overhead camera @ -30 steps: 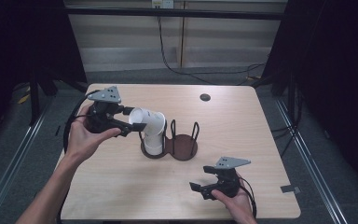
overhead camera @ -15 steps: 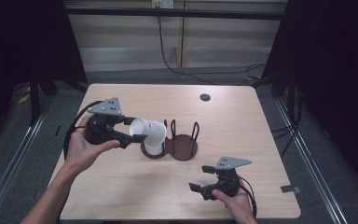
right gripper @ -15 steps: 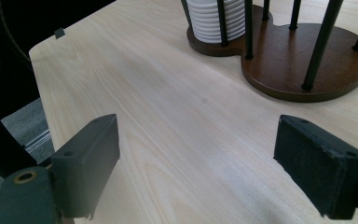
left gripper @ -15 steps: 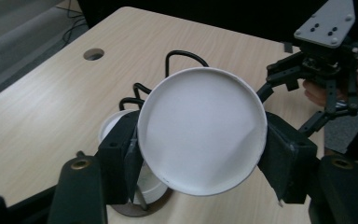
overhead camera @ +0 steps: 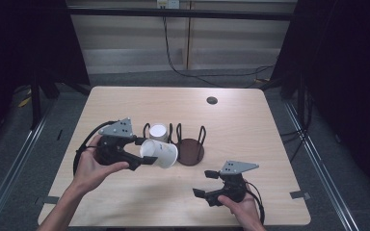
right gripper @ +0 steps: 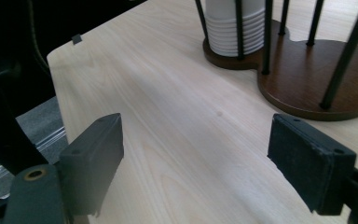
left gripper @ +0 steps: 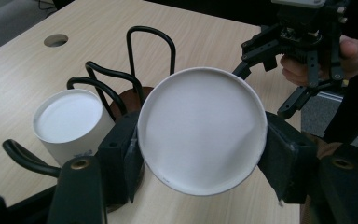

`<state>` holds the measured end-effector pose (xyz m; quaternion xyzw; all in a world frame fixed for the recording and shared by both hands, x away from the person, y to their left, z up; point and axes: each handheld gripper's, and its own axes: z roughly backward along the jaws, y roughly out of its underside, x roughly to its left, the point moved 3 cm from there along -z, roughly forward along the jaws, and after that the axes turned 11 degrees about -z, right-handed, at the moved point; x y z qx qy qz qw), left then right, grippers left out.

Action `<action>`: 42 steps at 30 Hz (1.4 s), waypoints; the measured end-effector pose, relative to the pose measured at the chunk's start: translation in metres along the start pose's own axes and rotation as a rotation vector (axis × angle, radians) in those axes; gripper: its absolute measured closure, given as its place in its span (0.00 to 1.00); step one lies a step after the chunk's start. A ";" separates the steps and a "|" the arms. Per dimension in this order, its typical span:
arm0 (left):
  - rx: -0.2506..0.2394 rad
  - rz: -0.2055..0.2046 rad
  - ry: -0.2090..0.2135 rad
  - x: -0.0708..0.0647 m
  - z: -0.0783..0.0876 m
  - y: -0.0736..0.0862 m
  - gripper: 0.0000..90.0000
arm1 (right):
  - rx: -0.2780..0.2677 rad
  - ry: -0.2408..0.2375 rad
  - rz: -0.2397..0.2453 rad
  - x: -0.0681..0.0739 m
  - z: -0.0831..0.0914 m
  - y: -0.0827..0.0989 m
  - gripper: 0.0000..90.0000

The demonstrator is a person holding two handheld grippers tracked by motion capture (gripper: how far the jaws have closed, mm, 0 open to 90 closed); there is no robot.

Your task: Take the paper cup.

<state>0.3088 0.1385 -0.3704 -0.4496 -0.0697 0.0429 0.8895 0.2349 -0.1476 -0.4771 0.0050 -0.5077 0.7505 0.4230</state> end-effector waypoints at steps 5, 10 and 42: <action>-0.018 -0.011 0.029 -0.008 -0.007 0.009 0.41 | -0.003 -0.011 0.014 0.004 -0.002 -0.005 0.19; 0.004 0.002 0.044 -0.006 -0.009 0.014 0.41 | -0.012 -0.041 0.037 0.012 -0.004 -0.016 0.19; 0.001 0.041 0.145 -0.023 -0.025 0.030 0.41 | -0.007 -0.195 0.194 0.038 -0.042 -0.051 0.21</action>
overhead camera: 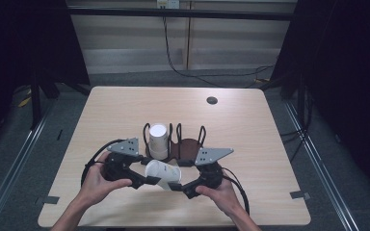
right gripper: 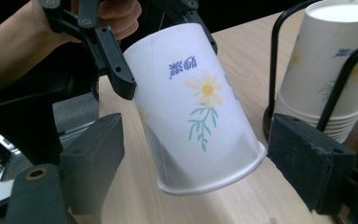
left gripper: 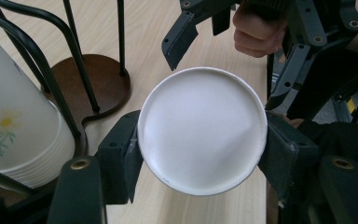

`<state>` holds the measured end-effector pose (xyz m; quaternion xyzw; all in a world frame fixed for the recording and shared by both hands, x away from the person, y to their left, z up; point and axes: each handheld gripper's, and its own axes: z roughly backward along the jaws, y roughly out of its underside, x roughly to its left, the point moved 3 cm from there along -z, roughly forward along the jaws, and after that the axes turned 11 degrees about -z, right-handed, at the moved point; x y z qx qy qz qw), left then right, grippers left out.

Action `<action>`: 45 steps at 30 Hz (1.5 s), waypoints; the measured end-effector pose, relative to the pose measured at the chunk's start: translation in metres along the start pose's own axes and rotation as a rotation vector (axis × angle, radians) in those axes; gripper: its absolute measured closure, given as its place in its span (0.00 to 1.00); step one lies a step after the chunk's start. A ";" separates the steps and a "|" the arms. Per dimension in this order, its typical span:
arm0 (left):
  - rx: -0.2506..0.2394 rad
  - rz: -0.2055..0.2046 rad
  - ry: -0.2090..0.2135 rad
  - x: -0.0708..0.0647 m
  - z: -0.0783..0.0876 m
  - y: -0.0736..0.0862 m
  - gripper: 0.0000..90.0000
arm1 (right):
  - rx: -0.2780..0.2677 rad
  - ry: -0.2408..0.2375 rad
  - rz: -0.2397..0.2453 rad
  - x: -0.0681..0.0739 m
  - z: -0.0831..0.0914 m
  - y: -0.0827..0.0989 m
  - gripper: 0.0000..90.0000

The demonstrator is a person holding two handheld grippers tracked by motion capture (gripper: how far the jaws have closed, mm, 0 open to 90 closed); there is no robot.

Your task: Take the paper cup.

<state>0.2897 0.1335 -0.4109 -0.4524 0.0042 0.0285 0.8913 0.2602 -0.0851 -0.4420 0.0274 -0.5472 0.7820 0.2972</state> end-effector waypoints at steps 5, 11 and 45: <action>0.002 -0.003 0.017 -0.004 -0.001 -0.002 0.41 | 0.020 -0.007 0.018 0.002 -0.008 0.003 0.21; 0.004 -0.017 0.047 -0.005 -0.002 -0.001 0.41 | 0.046 -0.016 0.050 0.004 -0.015 0.008 0.22; -0.009 0.031 0.102 -0.003 -0.005 0.004 0.30 | 0.112 -0.042 0.090 0.008 -0.022 0.010 0.37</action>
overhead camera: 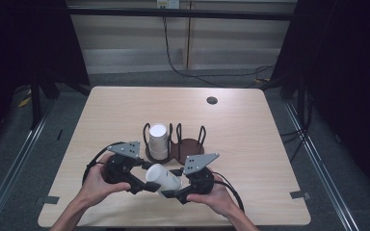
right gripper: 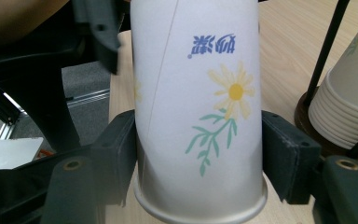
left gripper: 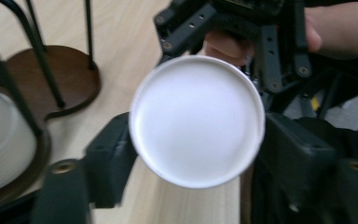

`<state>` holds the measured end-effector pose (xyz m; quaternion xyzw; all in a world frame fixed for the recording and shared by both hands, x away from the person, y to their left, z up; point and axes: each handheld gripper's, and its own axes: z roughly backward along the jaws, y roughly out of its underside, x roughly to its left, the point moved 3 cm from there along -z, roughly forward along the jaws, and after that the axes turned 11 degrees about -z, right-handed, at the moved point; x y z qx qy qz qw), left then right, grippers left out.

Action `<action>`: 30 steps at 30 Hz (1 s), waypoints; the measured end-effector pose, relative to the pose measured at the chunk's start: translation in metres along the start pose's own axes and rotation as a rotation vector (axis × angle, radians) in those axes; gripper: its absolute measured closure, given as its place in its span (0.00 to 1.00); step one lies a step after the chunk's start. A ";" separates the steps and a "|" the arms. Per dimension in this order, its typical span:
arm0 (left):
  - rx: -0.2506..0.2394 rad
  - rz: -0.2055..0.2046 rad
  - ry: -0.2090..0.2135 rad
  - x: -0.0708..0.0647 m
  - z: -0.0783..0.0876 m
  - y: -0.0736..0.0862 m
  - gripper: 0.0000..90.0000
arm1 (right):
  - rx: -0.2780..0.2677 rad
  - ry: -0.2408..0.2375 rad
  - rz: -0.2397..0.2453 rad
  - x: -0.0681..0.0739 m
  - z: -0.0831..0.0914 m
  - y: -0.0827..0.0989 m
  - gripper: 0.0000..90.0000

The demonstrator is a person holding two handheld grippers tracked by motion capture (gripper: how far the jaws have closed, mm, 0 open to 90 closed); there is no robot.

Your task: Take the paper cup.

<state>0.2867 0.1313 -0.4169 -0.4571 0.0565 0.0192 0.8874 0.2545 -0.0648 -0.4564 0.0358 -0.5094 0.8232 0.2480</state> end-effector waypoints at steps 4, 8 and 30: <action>0.018 -0.002 -0.032 0.002 0.000 0.001 0.25 | 0.005 0.003 -0.002 0.000 0.002 0.000 0.37; 0.035 -0.004 -0.067 0.003 0.001 0.003 0.24 | 0.007 0.008 -0.010 -0.002 0.004 -0.001 0.37; 0.102 -0.008 -0.094 0.005 -0.007 0.015 0.26 | 0.074 0.079 -0.061 -0.017 0.021 -0.001 0.36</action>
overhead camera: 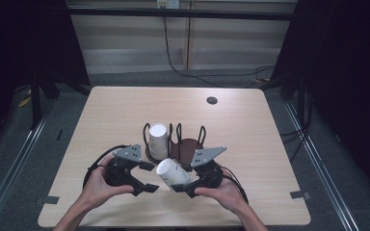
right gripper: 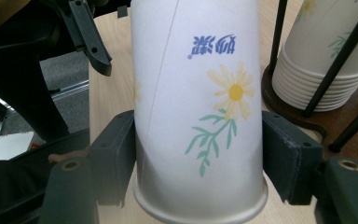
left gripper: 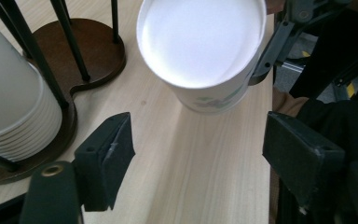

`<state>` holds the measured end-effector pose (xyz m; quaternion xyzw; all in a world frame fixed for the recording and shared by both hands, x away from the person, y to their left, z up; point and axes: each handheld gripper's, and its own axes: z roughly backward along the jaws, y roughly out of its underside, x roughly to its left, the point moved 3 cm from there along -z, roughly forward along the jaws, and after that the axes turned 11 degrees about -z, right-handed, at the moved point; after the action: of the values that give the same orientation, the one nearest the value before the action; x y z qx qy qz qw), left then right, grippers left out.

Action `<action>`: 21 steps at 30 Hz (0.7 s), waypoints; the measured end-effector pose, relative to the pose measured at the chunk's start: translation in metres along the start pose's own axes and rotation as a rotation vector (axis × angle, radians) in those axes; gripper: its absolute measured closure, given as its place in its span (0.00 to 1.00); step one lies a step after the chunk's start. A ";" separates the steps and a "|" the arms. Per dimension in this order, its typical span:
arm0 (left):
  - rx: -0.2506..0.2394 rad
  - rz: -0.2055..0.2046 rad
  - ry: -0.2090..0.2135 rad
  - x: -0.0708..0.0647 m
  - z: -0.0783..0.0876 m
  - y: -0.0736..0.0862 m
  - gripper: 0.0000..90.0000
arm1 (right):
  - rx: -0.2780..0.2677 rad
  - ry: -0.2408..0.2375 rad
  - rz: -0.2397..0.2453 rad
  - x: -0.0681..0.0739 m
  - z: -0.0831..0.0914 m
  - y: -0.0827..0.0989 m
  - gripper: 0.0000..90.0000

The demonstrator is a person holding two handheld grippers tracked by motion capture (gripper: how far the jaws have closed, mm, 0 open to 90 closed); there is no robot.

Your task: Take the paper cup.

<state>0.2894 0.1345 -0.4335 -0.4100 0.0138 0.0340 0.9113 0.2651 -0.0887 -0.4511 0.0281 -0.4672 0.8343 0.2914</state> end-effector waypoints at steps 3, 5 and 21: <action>0.002 0.007 -0.001 0.001 0.000 0.002 0.25 | 0.014 0.011 -0.001 0.001 0.002 -0.002 0.36; -0.001 0.031 -0.007 0.003 -0.001 0.005 0.25 | 0.025 0.023 0.000 0.001 0.004 -0.003 0.36; 0.038 -0.006 -0.034 0.003 0.000 0.007 0.19 | 0.163 0.066 0.065 0.003 0.006 -0.023 0.35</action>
<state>0.2921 0.1393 -0.4388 -0.3921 -0.0021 0.0378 0.9192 0.2733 -0.0836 -0.4290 0.0091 -0.3886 0.8789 0.2764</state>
